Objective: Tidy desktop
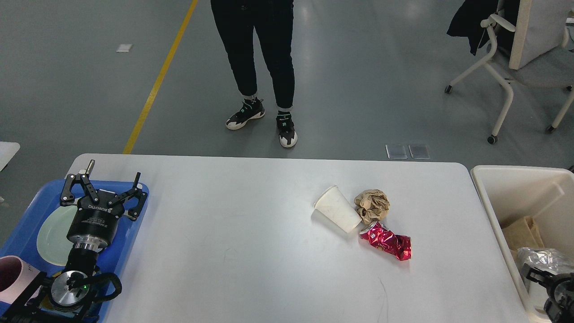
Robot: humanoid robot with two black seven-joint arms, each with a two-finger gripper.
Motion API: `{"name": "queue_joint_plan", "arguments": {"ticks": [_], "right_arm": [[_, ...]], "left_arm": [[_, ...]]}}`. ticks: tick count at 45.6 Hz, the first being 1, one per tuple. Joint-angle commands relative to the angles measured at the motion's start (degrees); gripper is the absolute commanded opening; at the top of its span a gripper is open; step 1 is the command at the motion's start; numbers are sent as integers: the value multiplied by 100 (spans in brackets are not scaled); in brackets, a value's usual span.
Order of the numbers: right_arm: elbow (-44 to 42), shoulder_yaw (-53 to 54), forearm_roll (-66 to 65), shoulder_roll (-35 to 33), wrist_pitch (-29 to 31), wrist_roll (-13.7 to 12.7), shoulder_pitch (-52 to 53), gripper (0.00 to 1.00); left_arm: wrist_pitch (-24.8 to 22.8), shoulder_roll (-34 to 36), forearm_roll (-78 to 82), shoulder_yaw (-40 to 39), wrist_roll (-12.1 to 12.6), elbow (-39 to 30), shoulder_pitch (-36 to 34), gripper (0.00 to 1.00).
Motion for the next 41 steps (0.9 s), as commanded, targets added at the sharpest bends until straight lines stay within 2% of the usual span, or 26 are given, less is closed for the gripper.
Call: {"name": "queue_joint_plan", "arguments": {"ticks": [1, 7, 19, 23, 27, 34, 36, 41], "right_arm": [[77, 8, -17, -35, 61, 0, 52, 100], [718, -150, -79, -403, 184, -35, 420, 100], [2677, -237, -1088, -1634, 1616, -105, 2863, 100], [3424, -246, -1809, -1915, 2029, -395, 3873, 100], [4215, -413, -2267, -2065, 2494, -878, 4980, 100], [5604, -1116, -2285, -1820, 3497, -1652, 6896, 100], [5973, -1239, -2268, -1644, 3699, -1740, 7424, 100], [6931, -1468, -2232, -1047, 3998, -1749, 8506, 100]], "left_arm": [[-1, 0, 0, 0, 0, 0, 0, 97], [-2, 0, 0, 0, 0, 0, 0, 97], [-1, 0, 0, 0, 0, 0, 0, 97], [-1, 0, 0, 0, 0, 0, 0, 97], [-2, 0, 0, 0, 0, 0, 0, 97], [-1, 0, 0, 0, 0, 0, 0, 97], [-1, 0, 0, 0, 0, 0, 0, 97], [-1, 0, 0, 0, 0, 0, 0, 97]]}}
